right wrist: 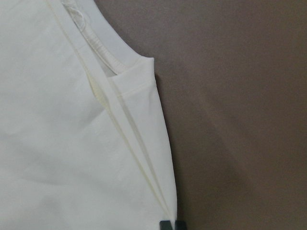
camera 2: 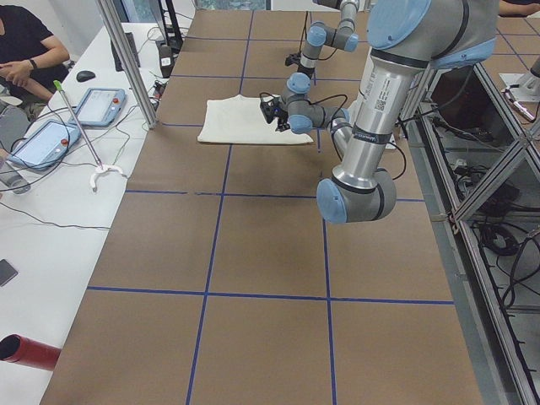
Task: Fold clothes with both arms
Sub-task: 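Move the left gripper to the shirt corner nearest the robot and grasp it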
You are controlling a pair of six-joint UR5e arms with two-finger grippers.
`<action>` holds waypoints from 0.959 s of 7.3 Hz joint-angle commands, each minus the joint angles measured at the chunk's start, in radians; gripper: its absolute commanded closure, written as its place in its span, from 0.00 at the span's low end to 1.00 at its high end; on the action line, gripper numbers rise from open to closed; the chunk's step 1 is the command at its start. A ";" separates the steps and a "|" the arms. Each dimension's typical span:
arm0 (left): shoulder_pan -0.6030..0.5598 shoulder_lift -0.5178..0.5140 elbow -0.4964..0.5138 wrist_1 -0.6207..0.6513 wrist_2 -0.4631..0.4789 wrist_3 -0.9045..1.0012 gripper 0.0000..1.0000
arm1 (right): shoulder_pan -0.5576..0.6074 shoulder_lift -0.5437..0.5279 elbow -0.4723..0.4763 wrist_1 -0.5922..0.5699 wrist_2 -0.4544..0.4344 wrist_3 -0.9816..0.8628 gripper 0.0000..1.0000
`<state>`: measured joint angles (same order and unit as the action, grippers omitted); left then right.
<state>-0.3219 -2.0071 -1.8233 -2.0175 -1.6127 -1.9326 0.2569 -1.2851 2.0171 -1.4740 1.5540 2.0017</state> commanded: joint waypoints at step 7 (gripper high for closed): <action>0.112 0.004 -0.010 0.164 0.007 -0.029 0.39 | 0.005 -0.002 0.003 0.000 0.008 -0.003 1.00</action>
<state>-0.2165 -2.0024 -1.8373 -1.8545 -1.6048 -1.9624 0.2622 -1.2871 2.0199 -1.4742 1.5617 1.9988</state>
